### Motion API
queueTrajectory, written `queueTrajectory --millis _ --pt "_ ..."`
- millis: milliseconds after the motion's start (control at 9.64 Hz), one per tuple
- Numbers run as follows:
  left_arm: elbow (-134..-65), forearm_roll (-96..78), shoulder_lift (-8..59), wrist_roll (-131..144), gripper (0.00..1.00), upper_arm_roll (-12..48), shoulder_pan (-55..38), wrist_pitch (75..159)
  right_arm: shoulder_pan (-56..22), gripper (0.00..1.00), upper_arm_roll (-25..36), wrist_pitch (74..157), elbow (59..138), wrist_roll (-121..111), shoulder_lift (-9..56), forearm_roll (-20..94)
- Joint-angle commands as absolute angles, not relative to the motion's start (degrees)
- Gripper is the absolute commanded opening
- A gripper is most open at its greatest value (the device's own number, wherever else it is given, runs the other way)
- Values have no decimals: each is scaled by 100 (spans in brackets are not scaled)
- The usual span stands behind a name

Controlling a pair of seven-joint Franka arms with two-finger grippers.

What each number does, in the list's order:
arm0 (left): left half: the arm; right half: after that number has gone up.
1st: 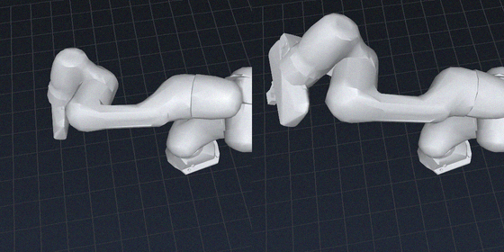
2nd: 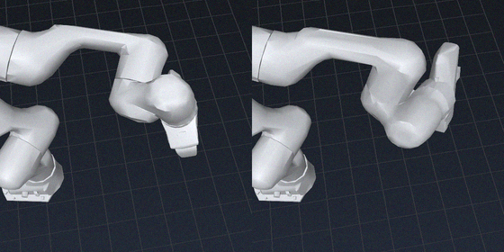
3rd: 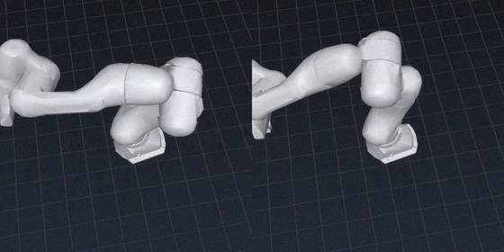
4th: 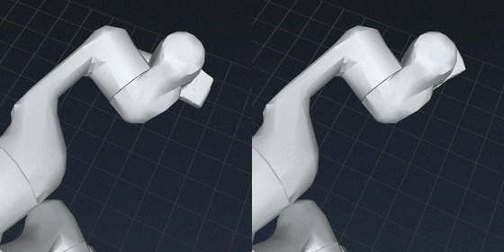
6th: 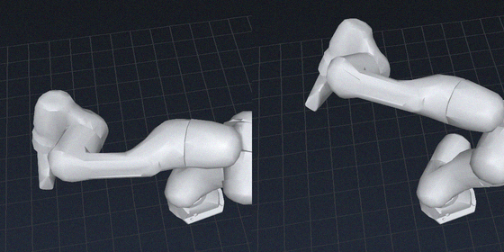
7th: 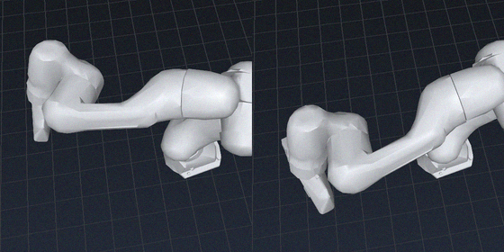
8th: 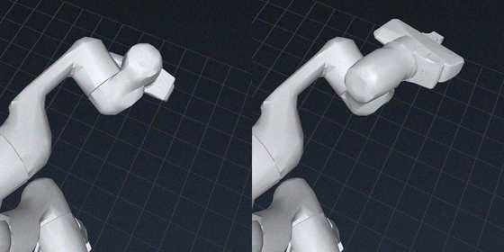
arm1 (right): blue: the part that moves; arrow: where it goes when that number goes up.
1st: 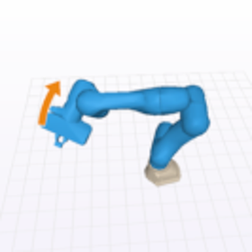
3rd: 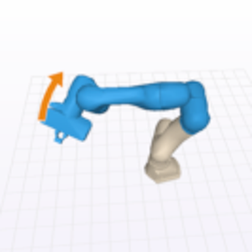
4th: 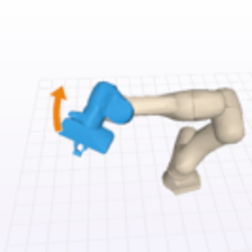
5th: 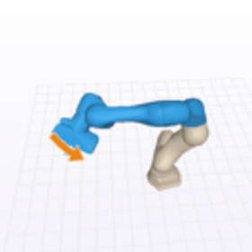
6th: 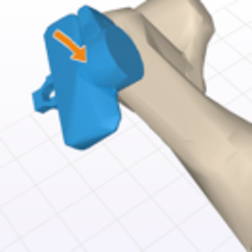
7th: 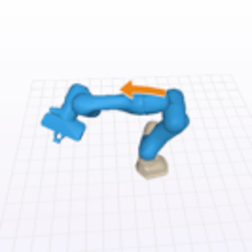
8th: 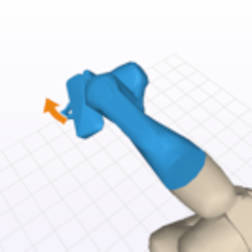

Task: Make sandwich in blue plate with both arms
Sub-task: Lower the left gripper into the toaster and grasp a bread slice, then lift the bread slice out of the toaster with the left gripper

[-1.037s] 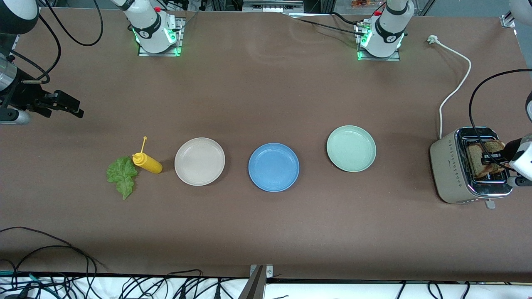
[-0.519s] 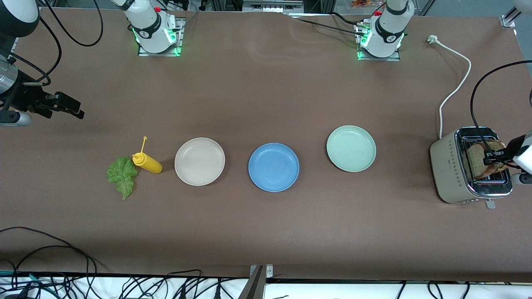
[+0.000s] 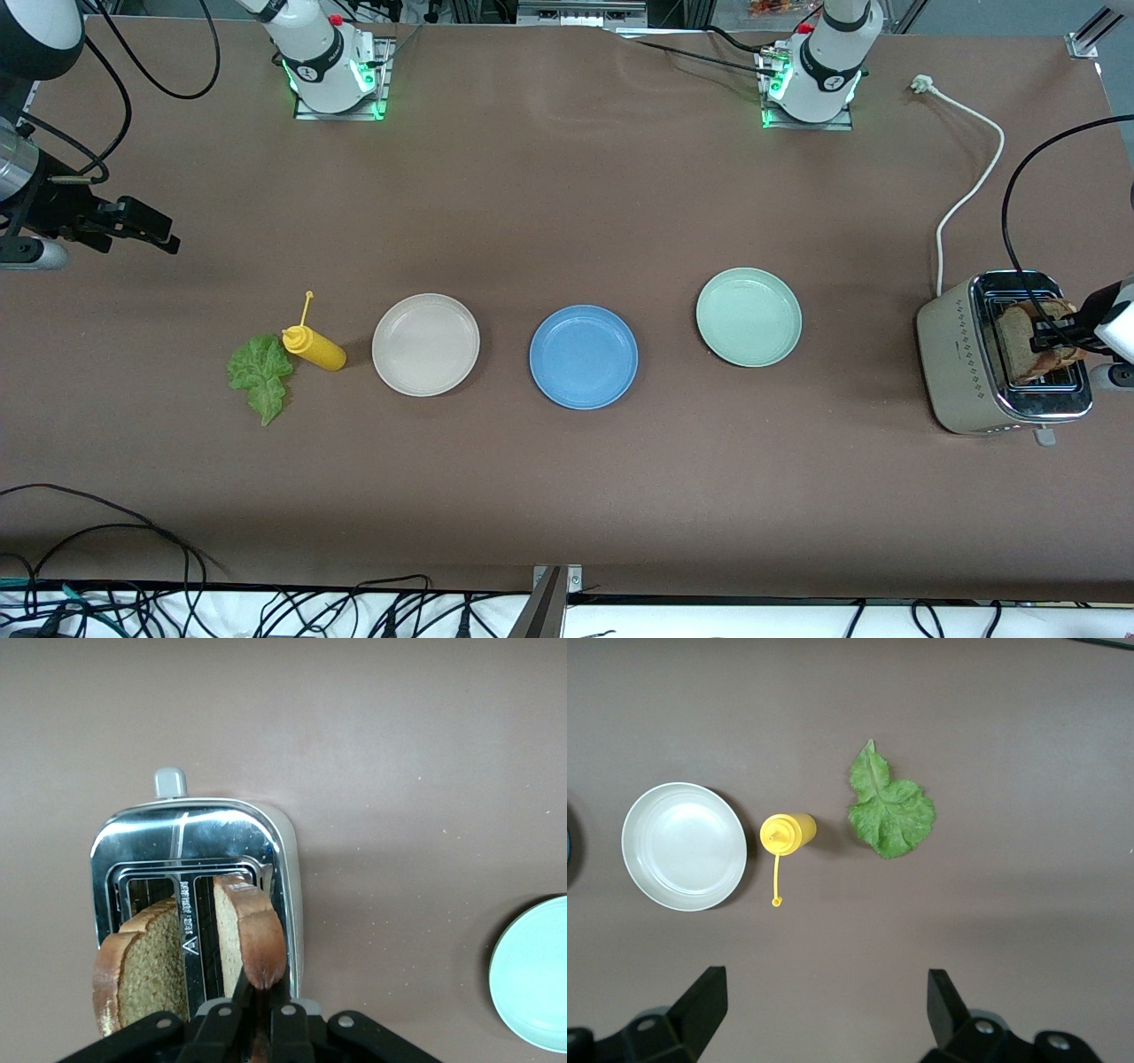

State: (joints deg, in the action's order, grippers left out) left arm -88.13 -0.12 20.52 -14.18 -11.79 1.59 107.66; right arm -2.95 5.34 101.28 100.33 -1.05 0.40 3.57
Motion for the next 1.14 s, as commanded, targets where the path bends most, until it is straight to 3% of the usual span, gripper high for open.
queueTrajectory --millis 0,1037 --pt "-8684 -35 1969 -1564 0 -1108 141 10679 -264 100 527 10020 9905 -176 97 369" --pt "-8675 -114 1811 -1407 0 -459 61 10617 -272 100 527 10020 9914 -167 97 369"
